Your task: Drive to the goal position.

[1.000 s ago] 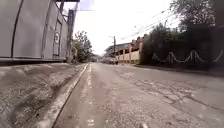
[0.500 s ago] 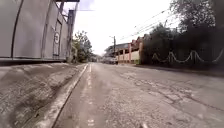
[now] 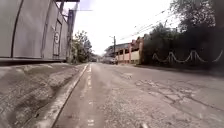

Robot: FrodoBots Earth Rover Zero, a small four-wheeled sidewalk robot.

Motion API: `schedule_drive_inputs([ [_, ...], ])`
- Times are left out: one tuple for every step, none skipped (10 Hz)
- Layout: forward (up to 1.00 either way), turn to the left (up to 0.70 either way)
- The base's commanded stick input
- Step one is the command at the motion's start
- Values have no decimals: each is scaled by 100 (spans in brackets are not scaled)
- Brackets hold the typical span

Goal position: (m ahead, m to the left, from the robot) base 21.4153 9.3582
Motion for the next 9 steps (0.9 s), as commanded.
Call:
schedule_drive_inputs([
  [4,0],
  [-44,0],
  [-45,0],
  [-3,0],
  [4,0],
  [5,0],
  [23,0],
  [63,0],
  [68,0],
])
